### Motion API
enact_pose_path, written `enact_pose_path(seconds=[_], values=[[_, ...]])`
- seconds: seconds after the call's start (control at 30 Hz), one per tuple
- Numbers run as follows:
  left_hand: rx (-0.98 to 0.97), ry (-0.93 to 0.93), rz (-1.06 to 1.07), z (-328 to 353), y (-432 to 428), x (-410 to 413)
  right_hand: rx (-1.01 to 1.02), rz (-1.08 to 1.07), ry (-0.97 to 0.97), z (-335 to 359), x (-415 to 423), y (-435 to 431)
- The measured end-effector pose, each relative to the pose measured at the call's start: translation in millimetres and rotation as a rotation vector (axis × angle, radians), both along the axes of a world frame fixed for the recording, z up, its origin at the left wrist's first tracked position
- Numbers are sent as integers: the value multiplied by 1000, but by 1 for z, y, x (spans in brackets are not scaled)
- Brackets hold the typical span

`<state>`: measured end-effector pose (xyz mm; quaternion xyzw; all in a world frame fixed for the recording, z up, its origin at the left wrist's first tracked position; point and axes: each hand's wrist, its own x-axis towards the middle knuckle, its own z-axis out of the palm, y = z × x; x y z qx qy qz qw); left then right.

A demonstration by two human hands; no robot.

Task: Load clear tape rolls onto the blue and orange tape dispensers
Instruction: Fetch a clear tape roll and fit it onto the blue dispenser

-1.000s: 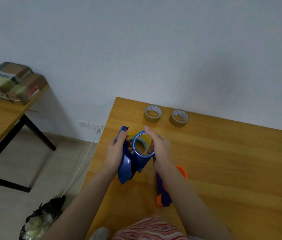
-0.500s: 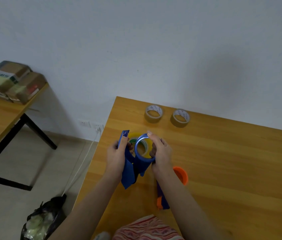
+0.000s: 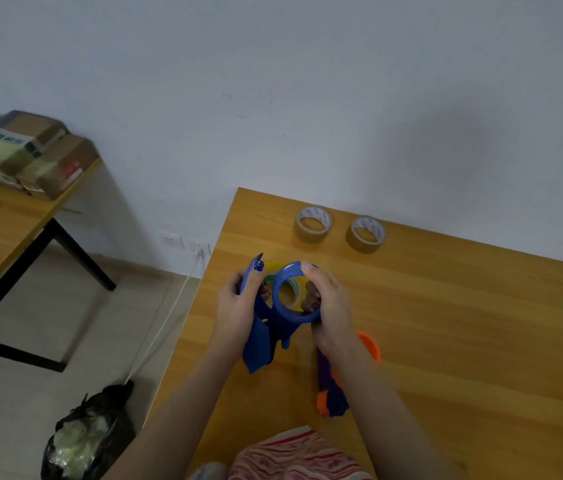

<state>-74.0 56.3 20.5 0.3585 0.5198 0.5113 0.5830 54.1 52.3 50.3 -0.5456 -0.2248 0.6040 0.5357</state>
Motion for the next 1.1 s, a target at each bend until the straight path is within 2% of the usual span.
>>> enact_pose_path(seconds=[0.07,0.17,0.23,0.27,0.33,0.4,0.5,0.6,0.63,0.73,0.8,0.9,1.1], values=[[126,100,-93,5,4,-11,0,242,-60,10,11,3],[306,297,-289,12,9,-23,-126,570,-410,30,18,10],[398,433,-353,14,11,-23,-167,634,-582,37,14,15],[433,472,-345,15,12,-23,-180,596,-597,38,12,17],[450,486,-264,14,11,-23,-171,412,-487,32,4,15],[412,380,-203,12,12,-25,-106,227,-338,23,-4,13],[312,310,-138,4,16,-30,-41,74,-230,15,-6,8],[-68,-246,208,7,34,-43,-1,-9,19,12,4,4],[-90,-320,223,10,40,-47,39,-7,46,13,5,4],[13,-294,135,22,49,-45,84,11,65,16,4,8],[13,-273,143,28,52,-41,71,-13,119,18,4,11],[-26,-296,133,25,48,-44,63,-19,165,16,3,12],[-194,-501,-132,-8,2,-45,-1,-97,374,-1,-5,10]])
